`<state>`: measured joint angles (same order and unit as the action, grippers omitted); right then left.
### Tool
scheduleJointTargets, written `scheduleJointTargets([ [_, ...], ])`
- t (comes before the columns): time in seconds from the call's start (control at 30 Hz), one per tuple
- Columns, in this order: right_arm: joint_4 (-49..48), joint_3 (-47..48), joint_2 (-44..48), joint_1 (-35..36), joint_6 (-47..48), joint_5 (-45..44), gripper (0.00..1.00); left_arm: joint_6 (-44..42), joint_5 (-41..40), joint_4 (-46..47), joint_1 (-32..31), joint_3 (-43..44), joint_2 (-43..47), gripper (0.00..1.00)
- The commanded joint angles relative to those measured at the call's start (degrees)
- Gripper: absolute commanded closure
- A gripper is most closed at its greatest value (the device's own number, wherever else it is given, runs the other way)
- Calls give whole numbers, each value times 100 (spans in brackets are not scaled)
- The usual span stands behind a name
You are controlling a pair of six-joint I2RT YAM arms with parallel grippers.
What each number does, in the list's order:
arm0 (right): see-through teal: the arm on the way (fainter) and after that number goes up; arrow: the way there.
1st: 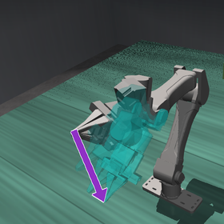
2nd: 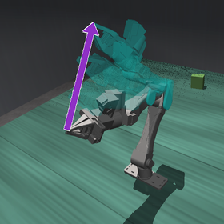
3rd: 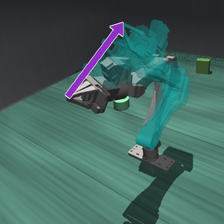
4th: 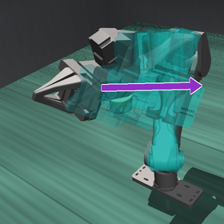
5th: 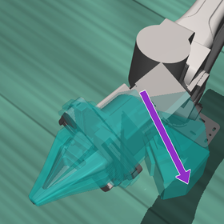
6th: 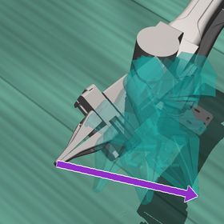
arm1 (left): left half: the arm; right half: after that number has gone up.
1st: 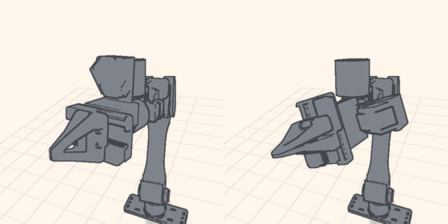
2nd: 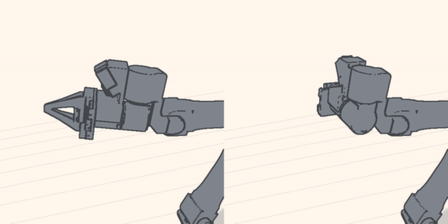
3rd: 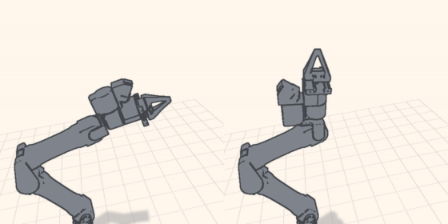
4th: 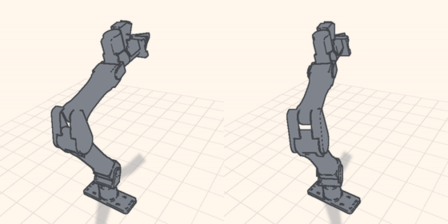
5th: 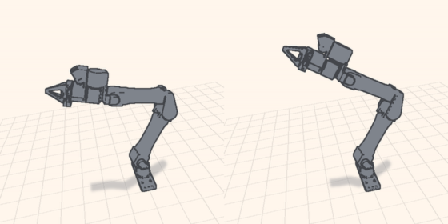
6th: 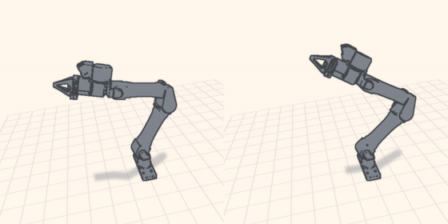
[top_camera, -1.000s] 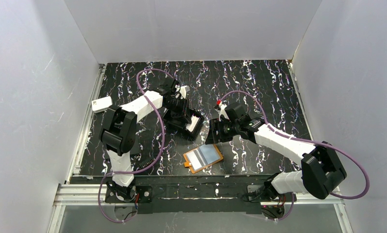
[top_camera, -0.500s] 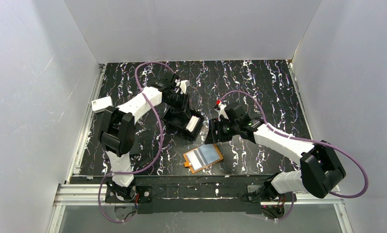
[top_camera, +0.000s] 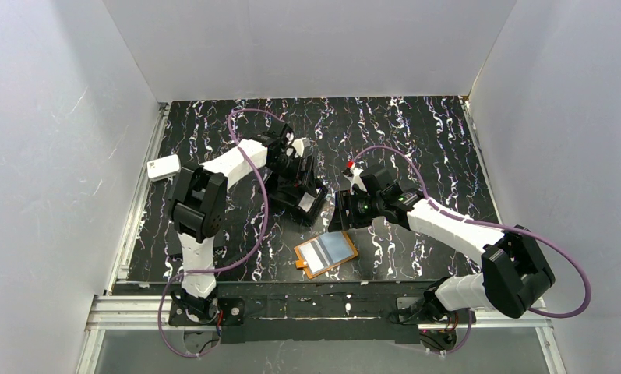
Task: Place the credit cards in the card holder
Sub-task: Pick up the credit card from the storage box.
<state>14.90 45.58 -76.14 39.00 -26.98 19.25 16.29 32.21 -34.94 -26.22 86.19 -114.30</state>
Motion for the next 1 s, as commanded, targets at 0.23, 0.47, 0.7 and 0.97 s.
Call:
scheduleJointTargets([
  [0.23,-217,-44,28,-20,-63,71,35,167,606,228,-41,-72,289,57],
  [0.47,-233,-50,45,-18,-81,99,35,236,496,330,-41,-129,390,75],
  [0.7,-224,-58,49,-22,-80,97,35,113,30,171,-42,-84,477,88],
  [0.97,-274,-51,-23,-16,-98,145,36,-130,-703,-67,-125,86,733,100],
])
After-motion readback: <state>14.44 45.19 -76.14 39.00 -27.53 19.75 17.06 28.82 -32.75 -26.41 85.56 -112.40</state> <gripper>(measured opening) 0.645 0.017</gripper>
